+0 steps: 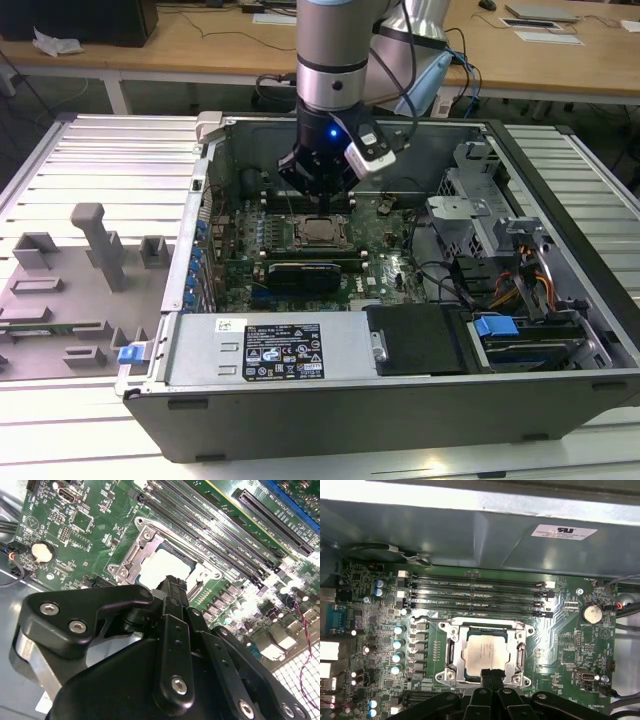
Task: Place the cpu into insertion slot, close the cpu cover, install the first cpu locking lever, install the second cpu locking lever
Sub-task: 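Install the first cpu locking lever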
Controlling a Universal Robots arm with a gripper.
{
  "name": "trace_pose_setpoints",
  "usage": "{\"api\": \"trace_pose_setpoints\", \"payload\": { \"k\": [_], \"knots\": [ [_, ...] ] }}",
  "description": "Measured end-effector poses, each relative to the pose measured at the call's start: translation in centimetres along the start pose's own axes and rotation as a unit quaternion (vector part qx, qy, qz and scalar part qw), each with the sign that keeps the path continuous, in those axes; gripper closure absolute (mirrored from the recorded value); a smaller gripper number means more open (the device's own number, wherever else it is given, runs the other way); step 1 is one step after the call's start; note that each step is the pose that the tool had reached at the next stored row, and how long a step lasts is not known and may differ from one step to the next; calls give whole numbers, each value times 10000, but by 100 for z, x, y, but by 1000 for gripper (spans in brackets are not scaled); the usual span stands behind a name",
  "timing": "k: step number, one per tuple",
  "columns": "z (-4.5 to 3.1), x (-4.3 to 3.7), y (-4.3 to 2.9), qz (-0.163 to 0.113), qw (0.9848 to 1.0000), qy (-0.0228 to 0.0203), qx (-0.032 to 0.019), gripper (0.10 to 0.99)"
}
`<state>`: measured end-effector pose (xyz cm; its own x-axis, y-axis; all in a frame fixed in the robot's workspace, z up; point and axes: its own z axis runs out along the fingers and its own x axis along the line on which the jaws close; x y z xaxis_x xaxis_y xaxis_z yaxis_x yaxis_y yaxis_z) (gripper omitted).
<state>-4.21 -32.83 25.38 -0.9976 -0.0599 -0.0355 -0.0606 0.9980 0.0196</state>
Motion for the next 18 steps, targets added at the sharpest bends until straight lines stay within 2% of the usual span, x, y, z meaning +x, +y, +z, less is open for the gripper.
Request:
{"api": "trace_pose_setpoints", "payload": {
  "k": [4,9,12,18],
  "knots": [
    [-81,-3,2,0,10000,0,8,980],
    [-83,3,3,2,10000,0,8,980],
    [-84,30,4,0,10000,0,8,980],
    [-88,158,12,0,10000,-1,8,980]
  ]
}}
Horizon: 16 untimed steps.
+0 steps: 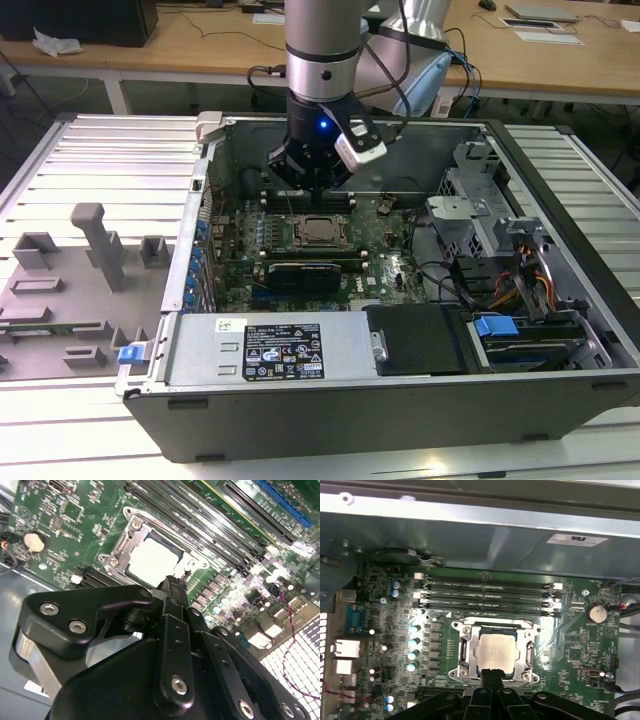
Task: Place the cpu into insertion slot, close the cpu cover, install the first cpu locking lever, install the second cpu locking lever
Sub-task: 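Install the first cpu locking lever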
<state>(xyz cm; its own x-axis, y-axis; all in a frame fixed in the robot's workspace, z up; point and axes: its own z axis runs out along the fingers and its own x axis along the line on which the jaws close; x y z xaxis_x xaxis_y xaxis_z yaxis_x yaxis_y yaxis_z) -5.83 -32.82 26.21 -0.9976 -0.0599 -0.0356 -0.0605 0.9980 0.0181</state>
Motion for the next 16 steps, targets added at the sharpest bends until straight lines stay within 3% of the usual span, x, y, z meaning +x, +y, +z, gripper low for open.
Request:
{"api": "trace_pose_setpoints", "payload": {
  "k": [5,13,16],
  "knots": [
    [-5,159,10,0,10000,0,0,980],
    [-8,298,18,0,10000,0,0,980],
    [-7,372,22,1,10000,-2,-36,980]
  ]
}}
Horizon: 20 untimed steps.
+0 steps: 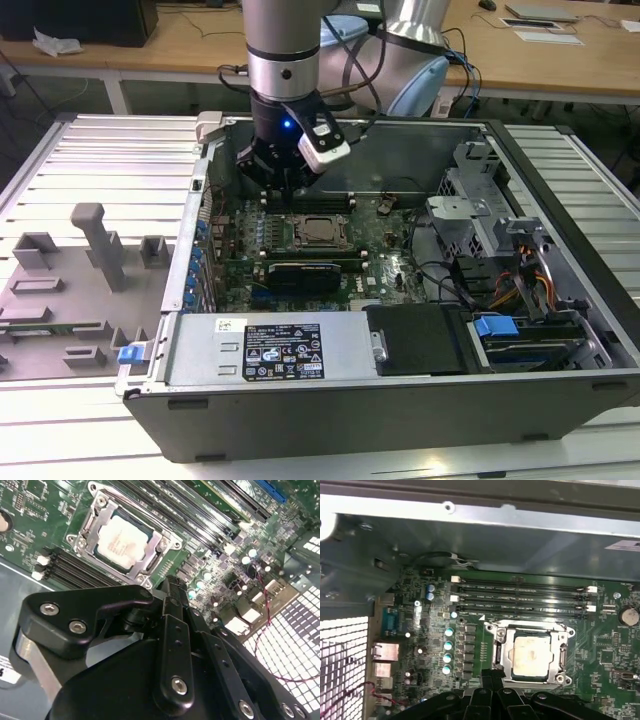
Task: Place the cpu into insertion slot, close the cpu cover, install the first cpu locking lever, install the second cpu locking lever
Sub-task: 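Install the first cpu locking lever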
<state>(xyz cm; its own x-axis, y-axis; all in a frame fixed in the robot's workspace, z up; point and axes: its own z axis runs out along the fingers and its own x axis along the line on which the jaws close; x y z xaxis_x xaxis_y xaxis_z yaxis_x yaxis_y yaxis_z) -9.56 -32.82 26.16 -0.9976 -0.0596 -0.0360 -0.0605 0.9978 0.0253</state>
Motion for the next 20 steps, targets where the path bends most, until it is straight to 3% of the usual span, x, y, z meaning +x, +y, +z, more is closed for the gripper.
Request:
{"api": "trace_pose_setpoints", "payload": {
  "k": [1,2,3,6,8,11,12,14,16,20],
  "knots": [
    [0,12,1,1,10000,-1,-23,980],
    [0,35,2,4,9999,-7,-113,980],
    [1,56,3,8,9997,-16,-254,980],
    [4,118,7,19,9985,-34,-554,980],
    [7,152,9,23,9979,-40,-649,980],
    [9,173,10,31,9958,-55,-908,980],
    [8,180,11,36,9946,-63,-1038,980],
    [11,186,11,42,9925,-75,-1221,980],
    [28,186,11,44,9919,-78,-1266,980],
    [62,177,9,45,9915,-79,-1301,980]
  ]
}}
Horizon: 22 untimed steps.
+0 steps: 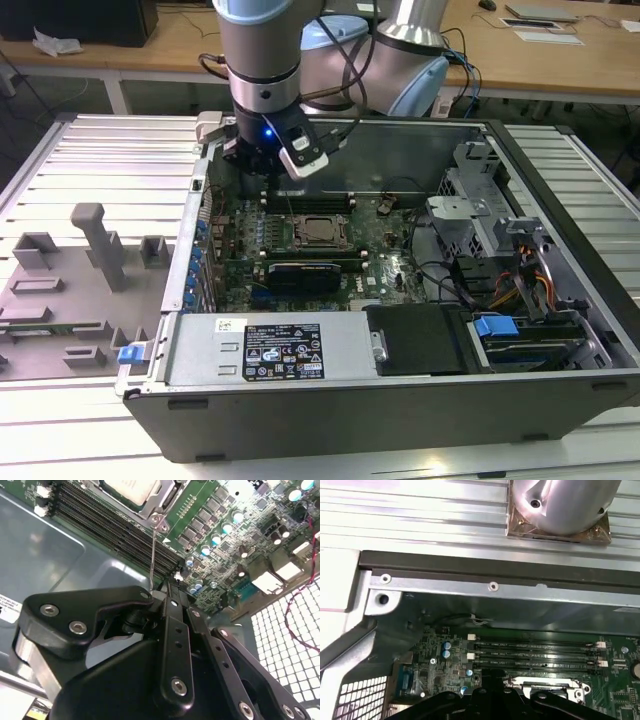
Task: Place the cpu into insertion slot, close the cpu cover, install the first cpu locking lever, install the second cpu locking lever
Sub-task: 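Install the first cpu locking lever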
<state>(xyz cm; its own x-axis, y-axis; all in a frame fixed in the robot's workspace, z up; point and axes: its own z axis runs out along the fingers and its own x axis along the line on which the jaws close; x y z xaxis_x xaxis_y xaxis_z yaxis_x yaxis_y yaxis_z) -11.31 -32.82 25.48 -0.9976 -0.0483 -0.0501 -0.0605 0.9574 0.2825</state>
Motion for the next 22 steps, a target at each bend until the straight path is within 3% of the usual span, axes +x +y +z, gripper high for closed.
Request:
{"api": "trace_pose_setpoints", "payload": {
  "k": [16,21,22],
  "knots": [
    [29,-348,-26,1,10000,-1,-10,980],
    [39,-572,-41,1,10000,0,-10,980],
    [40,-575,-41,1,10000,-1,-10,980]
  ]
}}
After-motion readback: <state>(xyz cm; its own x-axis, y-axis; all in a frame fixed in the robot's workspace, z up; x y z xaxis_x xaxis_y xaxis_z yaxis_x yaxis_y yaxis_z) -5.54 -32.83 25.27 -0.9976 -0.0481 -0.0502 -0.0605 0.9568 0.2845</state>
